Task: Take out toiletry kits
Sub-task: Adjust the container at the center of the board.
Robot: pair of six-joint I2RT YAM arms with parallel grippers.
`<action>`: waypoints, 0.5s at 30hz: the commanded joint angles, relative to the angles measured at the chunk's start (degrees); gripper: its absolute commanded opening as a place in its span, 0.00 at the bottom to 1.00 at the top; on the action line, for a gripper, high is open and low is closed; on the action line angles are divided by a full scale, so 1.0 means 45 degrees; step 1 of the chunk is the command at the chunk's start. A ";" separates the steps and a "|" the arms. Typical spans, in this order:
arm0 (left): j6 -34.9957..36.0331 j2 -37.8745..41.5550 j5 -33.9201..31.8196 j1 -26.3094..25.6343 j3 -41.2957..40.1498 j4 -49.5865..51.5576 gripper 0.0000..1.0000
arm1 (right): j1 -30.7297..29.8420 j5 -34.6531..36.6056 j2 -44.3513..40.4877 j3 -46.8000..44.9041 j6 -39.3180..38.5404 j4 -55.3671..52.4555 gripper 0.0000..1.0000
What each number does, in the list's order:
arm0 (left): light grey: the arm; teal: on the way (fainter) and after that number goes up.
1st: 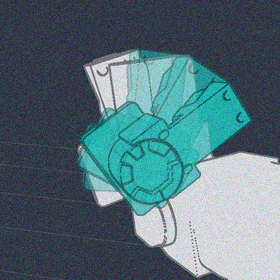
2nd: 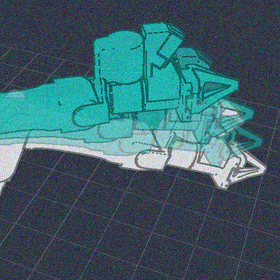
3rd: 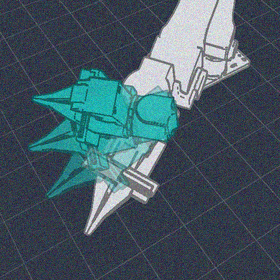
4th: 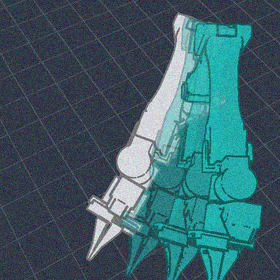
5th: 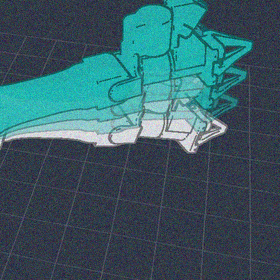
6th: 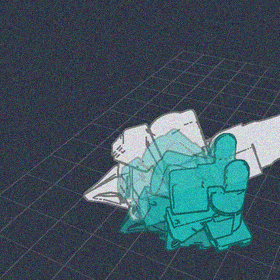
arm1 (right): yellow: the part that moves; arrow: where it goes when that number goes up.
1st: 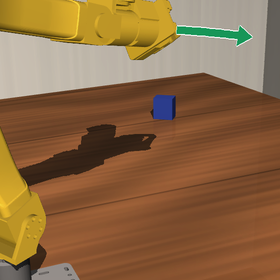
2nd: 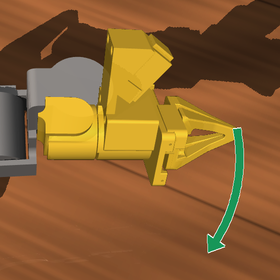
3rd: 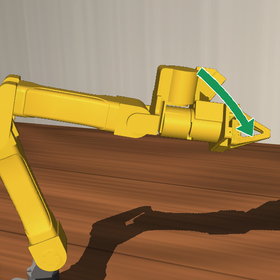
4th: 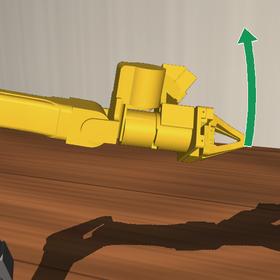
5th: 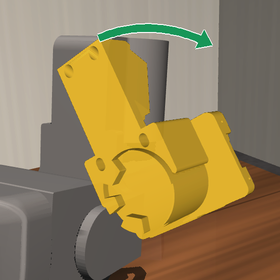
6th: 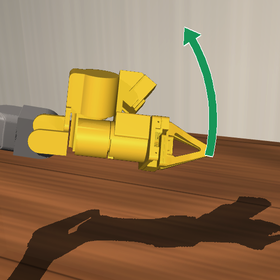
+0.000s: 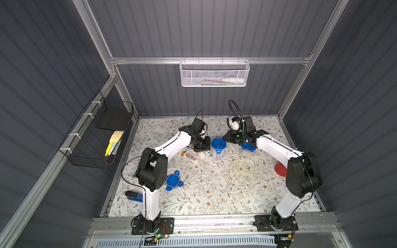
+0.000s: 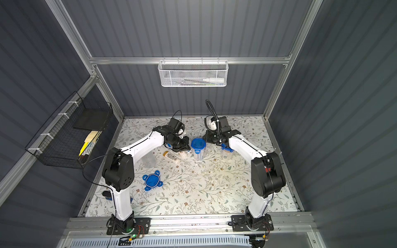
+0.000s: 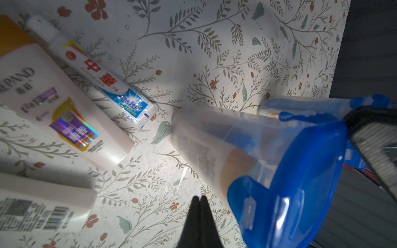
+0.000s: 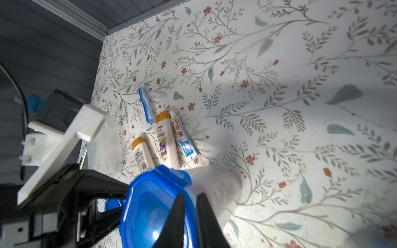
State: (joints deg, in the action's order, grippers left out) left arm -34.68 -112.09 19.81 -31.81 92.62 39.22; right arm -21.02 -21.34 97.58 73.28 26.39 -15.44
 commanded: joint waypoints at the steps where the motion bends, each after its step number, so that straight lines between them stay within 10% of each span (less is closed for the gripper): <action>1: 0.0463 0.0830 -0.0980 0.0223 0.0609 0.0844 0.00 | 0.0119 0.0240 -0.1382 -0.0859 0.0526 0.0005 0.18; 15: 0.0383 -0.0730 -0.0327 -0.1034 0.3946 0.0751 0.00 | 0.0178 -0.1566 -0.3351 -0.4640 0.4103 0.3056 0.62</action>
State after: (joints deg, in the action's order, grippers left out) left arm -33.34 -111.96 16.53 -35.68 109.38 42.02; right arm -20.43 -25.41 80.62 52.49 40.88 -5.67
